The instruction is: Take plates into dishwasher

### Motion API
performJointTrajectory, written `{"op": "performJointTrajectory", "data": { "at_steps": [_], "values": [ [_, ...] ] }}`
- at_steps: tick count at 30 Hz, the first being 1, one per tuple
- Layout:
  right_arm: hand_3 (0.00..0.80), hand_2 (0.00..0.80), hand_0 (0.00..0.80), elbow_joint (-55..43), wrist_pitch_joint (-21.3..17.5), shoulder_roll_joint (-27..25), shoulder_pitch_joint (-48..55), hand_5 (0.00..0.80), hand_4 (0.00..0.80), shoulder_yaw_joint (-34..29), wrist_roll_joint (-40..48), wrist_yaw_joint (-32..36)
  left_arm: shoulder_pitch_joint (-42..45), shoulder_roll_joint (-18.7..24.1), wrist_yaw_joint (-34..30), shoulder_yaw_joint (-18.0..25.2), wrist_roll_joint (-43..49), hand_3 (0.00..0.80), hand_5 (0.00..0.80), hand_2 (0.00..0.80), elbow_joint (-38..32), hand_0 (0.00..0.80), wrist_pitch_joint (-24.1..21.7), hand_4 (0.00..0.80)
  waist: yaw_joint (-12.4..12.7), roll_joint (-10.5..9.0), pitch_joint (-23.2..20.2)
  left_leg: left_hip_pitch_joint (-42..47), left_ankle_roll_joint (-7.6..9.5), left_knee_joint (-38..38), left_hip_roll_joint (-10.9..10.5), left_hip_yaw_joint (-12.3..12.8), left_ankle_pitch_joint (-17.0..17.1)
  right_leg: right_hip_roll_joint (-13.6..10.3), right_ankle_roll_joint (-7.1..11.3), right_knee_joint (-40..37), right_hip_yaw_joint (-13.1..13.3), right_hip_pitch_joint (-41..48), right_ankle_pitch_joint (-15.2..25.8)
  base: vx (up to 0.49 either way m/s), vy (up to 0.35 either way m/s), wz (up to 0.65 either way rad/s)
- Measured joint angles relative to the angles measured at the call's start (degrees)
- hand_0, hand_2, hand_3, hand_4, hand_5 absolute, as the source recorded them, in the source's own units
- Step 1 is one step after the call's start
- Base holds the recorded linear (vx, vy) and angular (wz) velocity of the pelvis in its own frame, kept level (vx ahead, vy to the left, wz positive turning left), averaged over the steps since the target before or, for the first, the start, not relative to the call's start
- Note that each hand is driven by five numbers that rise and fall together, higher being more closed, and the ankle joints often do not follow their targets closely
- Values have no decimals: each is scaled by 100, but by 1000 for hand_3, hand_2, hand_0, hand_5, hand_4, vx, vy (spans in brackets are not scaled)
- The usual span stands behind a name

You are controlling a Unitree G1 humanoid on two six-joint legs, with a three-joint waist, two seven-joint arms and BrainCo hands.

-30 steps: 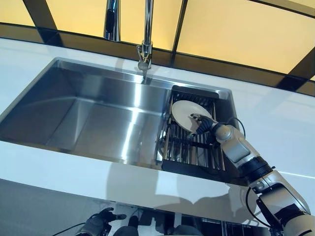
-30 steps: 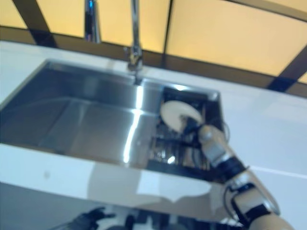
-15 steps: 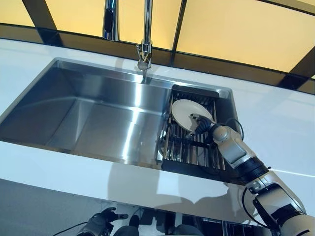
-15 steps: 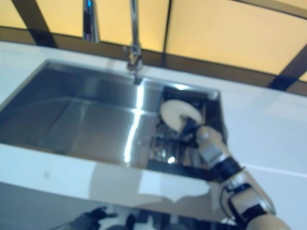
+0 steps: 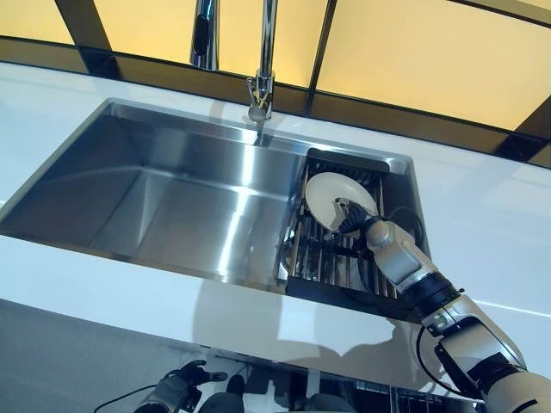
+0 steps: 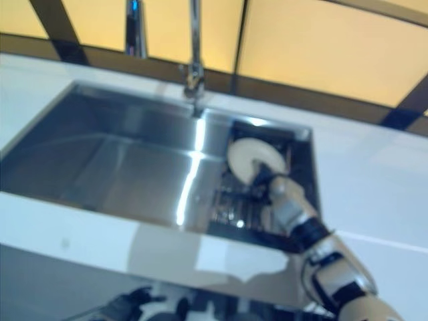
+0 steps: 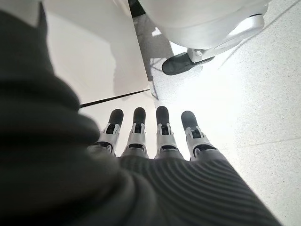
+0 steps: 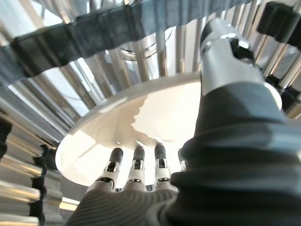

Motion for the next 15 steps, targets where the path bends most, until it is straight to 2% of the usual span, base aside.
{"op": "performJointTrajectory", "data": {
  "at_steps": [10, 15],
  "values": [
    [0, 0, 0, 27, 12, 78, -16, 0, 0, 47, -27, -243, -4, -32, 0, -7, 0, 0, 0, 0, -35, 0, 4, 0, 3, 1, 0, -19, -2, 27, 0, -18, -1, 1, -1, 0, -13, 0, 1, 0, 0, 0],
    [0, 0, 0, 27, -30, 152, -25, 0, 0, 51, -443, -321, -4, -33, 0, -7, 0, 0, 0, 0, -36, 0, 3, 0, 2, 4, 1, -29, -7, 38, 0, -21, -5, 1, -2, 2, -14, -1, 1, 0, 0, 0]
  ]
}}
